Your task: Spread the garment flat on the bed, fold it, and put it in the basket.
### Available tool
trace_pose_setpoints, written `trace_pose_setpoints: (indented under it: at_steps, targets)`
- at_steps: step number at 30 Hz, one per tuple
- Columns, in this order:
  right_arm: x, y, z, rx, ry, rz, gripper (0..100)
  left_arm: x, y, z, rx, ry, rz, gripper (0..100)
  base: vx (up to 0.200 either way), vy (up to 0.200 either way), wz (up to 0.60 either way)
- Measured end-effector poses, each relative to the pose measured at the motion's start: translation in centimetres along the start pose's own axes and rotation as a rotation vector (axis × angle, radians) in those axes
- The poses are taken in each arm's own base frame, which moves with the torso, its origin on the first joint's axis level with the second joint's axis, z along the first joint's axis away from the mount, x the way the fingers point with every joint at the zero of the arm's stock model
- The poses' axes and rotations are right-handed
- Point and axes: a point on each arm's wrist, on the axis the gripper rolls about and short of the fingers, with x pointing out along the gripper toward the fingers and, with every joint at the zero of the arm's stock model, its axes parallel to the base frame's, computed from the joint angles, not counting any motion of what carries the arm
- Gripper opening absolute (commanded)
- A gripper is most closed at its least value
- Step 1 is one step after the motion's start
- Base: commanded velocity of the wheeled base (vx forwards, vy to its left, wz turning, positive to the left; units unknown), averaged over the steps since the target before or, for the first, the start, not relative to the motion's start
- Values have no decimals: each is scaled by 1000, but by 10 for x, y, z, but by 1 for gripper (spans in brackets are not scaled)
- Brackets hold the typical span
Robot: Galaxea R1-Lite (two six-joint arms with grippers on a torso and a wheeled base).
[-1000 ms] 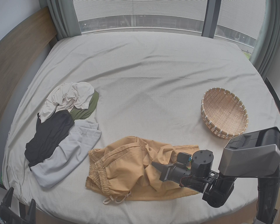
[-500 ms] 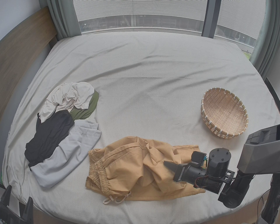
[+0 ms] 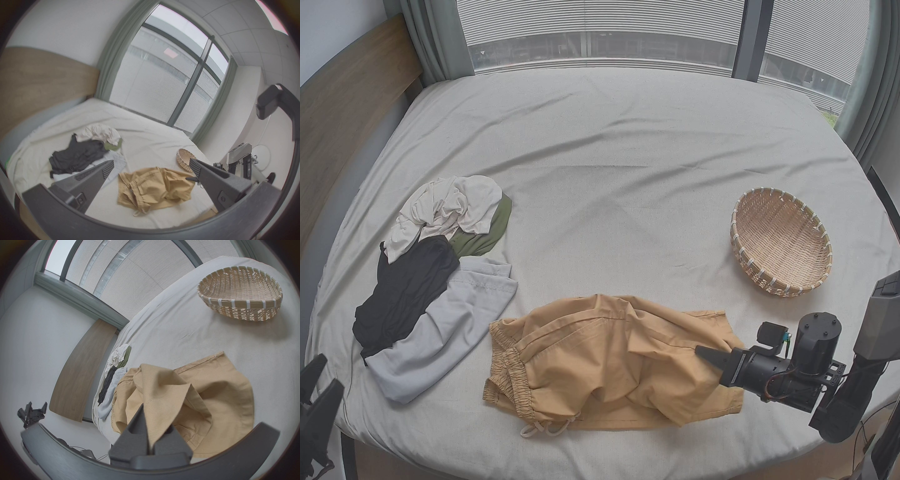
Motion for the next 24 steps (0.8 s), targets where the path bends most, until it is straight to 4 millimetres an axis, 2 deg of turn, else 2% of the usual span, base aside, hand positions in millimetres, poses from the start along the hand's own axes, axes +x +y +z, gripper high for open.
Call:
trace_pose_setpoints:
  at_steps: [6,13,24]
  targets:
    - [-10,0,9,44,-20,24,0,43,11,3,-90,172,-10,100,0,0,0]
    - [-13,2,17,56,-48,51,0,87,27,-9,-177,370,51,100,0,0,0]
    - [-8,6,27,51,-89,80,0,145,51,-27,-249,496,98,100,0,0,0]
